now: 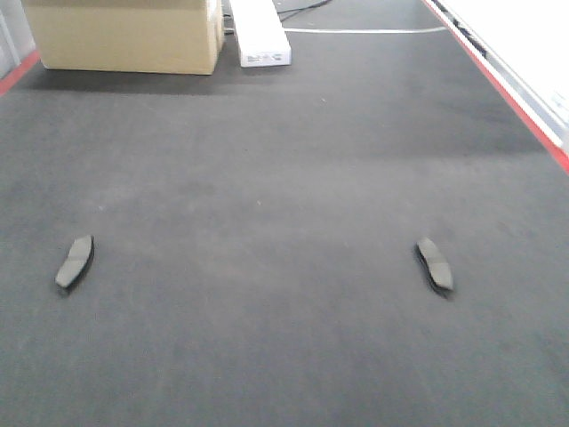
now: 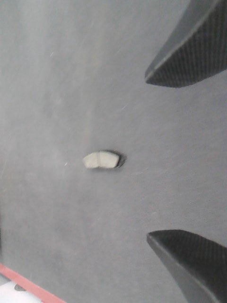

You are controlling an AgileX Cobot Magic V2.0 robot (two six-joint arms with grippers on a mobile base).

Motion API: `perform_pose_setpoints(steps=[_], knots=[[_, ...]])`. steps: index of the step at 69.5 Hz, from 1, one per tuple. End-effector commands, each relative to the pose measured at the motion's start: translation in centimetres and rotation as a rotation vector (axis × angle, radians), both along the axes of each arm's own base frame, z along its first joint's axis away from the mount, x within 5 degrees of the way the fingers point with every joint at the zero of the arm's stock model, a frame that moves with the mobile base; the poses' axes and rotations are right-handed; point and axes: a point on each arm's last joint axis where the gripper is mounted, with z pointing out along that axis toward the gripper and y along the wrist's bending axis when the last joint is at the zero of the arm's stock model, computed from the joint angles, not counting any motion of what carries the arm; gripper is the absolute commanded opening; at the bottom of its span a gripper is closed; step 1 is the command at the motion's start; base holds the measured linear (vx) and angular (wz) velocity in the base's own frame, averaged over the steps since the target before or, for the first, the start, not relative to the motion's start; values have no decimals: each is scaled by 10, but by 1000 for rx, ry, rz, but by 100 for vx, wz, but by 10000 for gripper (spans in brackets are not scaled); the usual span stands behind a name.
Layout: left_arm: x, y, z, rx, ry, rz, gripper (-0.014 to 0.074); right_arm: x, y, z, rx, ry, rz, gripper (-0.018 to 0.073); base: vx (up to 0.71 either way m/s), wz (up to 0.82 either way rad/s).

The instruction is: Move and align brake pads A on conveyor

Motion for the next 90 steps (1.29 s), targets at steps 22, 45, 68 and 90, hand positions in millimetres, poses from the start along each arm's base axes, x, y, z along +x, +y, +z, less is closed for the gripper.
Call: perform_pose_setpoints(steps=[22, 45, 68, 90], knots=[[3, -1, 12, -10, -73, -11, 575, 3, 0, 14, -11, -88, -1, 582, -32, -17], [3, -1, 12, -10, -73, -11, 575, 3, 0, 14, -11, -88, -1, 582, -40, -30], [3, -1, 12, -10, -73, -11, 575, 3, 0, 14, -11, -88, -1, 582, -44, -40], [3, -1, 12, -10, -73, -11, 575, 3, 0, 13, -11, -87, -1, 582, -42, -62]])
